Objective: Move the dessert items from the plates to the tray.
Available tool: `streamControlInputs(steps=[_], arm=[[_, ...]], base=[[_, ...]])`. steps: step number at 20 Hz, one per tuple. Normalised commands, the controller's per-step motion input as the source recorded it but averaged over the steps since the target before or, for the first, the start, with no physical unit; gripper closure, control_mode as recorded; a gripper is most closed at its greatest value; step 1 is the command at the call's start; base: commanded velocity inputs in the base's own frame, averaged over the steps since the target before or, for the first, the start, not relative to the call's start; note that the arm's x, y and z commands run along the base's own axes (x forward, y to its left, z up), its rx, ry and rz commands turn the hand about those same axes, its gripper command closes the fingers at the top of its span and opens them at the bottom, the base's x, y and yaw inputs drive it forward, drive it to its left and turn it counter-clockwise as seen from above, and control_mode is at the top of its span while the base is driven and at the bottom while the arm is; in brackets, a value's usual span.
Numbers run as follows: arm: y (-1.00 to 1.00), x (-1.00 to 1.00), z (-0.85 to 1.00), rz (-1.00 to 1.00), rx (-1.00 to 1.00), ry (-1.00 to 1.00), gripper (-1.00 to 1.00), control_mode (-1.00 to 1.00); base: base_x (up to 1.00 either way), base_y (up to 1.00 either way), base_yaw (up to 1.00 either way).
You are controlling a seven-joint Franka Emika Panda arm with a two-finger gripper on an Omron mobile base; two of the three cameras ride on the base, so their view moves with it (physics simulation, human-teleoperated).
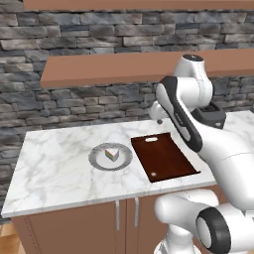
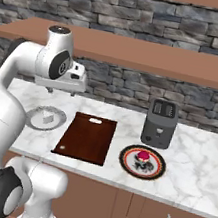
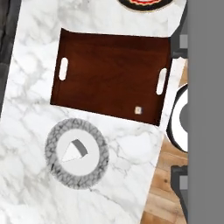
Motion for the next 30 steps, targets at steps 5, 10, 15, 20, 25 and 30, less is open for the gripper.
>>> streamControlInputs(steps=[5, 10, 15, 20, 25, 30], arm=[[0.10, -0.09, -0.40, 0.36, 0.00, 0.00, -1.00, -1.00], [0.39, 0.00, -0.50, 0.35, -0.02, 0.00, -1.00, -1.00], [0.69, 0.05, -0.38, 0.23, -0.02, 0.00, -1.00, -1.00], [0.70, 0.24, -0.35, 0.17, -0.04, 0.00, -1.00, -1.00], [0.44, 0.47, -0.30, 0.06, -0.02, 0.00, -1.00, -1.00], [0.21, 0.63, -0.33, 0.00, -0.06, 0.00, -1.00, -1.00]], base=[[0.00, 0.00, 0.00], [0.00, 0.00, 0.00], [0.00, 0.00, 0.00], [0.00, 0.00, 0.00], [0.00, 0.00, 0.00], [0.00, 0.00, 0.00]])
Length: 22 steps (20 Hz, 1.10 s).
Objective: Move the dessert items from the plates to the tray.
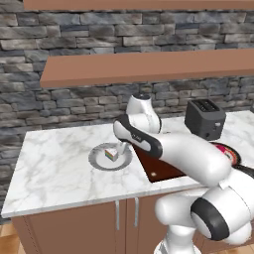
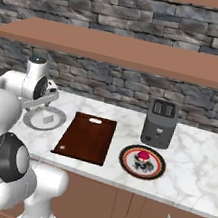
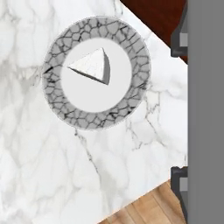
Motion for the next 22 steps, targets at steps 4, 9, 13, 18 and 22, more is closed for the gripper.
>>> streamControlInputs(steps=[4, 9, 13, 18, 22], arm=[[0.01, 0.63, -0.44, 0.00, -0.07, 0.02, -1.00, -1.00], [0.03, 0.60, -0.52, 0.00, -0.02, 0.07, -1.00, -1.00], [0.11, 0.43, -0.55, 0.00, 0.01, 0.14, -1.00, -1.00], [0.09, 0.05, -0.10, 0.00, 0.00, 0.07, -1.00, -1.00], [0.35, 0.21, -0.03, -0.02, 0.00, 0.00, -1.00, -1.00]], base=[[0.00, 0.00, 0.00], [0.00, 0.00, 0.00], [0.00, 0.00, 0.00], [0.00, 0.00, 0.00], [0.00, 0.00, 0.00]])
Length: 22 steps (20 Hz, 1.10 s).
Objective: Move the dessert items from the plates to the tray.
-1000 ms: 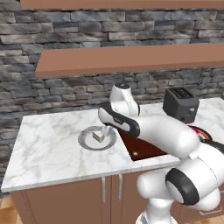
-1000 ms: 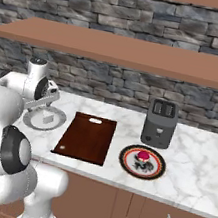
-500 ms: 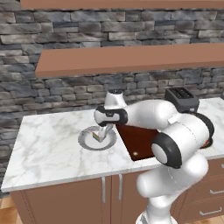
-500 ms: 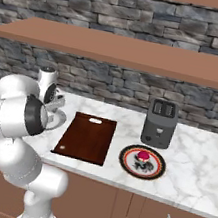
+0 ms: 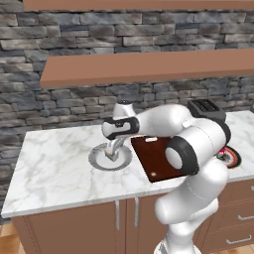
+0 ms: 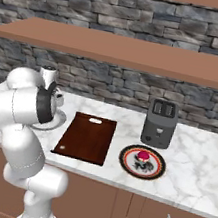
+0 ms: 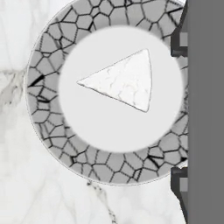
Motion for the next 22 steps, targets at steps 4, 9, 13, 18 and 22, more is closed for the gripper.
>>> streamControlInputs(steps=[4, 9, 13, 18, 22], arm=[[0.38, 0.35, -0.09, -0.05, 0.00, 0.00, -1.00, -1.00], [0.04, 0.22, -0.28, -0.02, 0.00, 0.00, -1.00, -1.00], [-0.13, 0.06, -0.40, 0.00, 0.00, 0.00, -1.00, -1.00], [-0.06, 0.05, -0.24, 0.00, 0.00, 0.00, -1.00, -1.00], [0.00, 0.01, -0.29, 0.00, 0.00, 0.00, -1.00, -1.00]], base=[[0.00, 0.00, 0.00], [0.00, 0.00, 0.00], [0.00, 0.00, 0.00], [0.00, 0.00, 0.00], [0.00, 0.00, 0.00]])
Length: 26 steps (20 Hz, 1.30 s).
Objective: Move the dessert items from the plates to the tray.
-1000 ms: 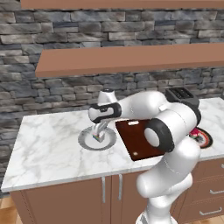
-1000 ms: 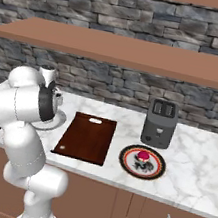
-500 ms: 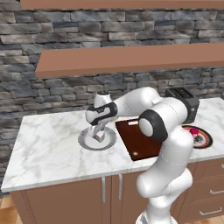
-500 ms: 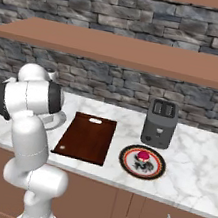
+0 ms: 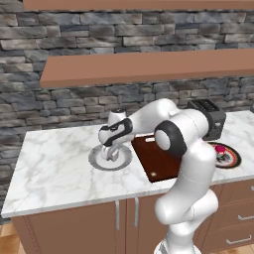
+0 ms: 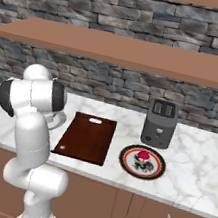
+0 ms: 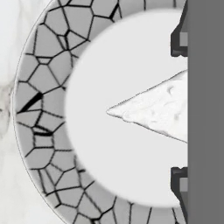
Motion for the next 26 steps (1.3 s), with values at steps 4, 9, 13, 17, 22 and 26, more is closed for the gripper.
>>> streamControlInputs(steps=[4, 9, 13, 17, 22, 26], arm=[[0.00, 0.00, -0.22, 0.00, 0.00, 0.00, -1.00, -1.00], [0.00, 0.00, 0.00, 0.00, 0.00, 0.00, 1.00, -1.00], [0.00, 0.00, 0.10, 0.00, 0.00, 0.00, 1.00, -1.00], [-0.36, -0.02, 0.50, -0.08, 0.00, 0.00, 1.00, -1.00], [-0.90, -0.08, 0.27, -0.14, 0.00, 0.00, 1.00, -1.00], [-1.00, -0.07, 0.00, -0.15, 0.00, 0.06, 1.00, -1.00]], base=[[0.00, 0.00, 0.00], [0.00, 0.00, 0.00], [0.00, 0.00, 0.00], [0.00, 0.00, 0.00], [0.00, 0.00, 0.00], [0.00, 0.00, 0.00]])
